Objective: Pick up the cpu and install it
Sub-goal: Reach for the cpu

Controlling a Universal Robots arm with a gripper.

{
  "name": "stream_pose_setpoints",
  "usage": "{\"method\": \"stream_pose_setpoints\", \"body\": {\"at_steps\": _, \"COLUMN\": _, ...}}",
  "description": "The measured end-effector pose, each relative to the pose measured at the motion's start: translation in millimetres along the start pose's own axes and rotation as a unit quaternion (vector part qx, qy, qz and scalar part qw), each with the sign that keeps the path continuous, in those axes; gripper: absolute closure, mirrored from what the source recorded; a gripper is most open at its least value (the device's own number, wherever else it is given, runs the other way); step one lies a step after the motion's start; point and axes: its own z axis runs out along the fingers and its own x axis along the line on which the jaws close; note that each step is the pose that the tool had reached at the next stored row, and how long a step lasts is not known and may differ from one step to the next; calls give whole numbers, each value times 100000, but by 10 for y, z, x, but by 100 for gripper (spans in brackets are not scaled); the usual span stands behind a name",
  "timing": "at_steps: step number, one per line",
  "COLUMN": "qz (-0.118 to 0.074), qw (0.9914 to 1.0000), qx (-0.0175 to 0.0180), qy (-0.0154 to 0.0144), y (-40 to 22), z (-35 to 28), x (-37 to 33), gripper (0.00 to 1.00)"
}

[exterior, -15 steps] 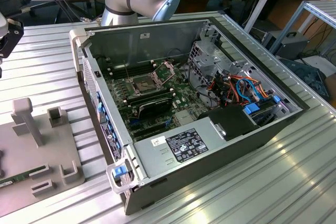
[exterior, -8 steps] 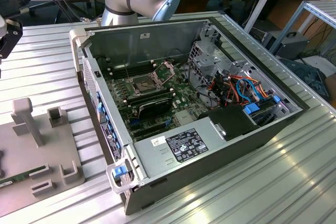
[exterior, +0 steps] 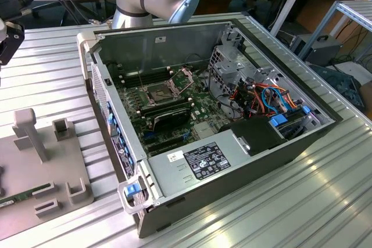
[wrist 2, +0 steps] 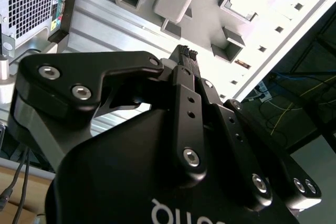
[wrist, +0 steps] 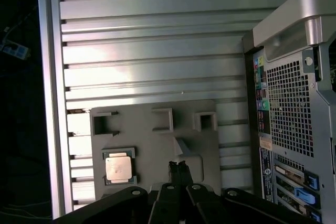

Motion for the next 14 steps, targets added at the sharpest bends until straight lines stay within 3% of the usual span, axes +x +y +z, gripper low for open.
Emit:
{"method": "stream_pose_setpoints", "body": {"at_steps": 7, "qz": -1, "qw": 100000, "qx": 6, "qy": 5, "y": -8, "z": 43, "x": 38, "gripper": 89}}
{"method": "stream_pose_setpoints", "body": {"at_steps": 14, "qz": -2, "qw": 100000, "qx": 1, "qy": 4, "y": -23, "z": 109, "x": 136, "gripper": 89}}
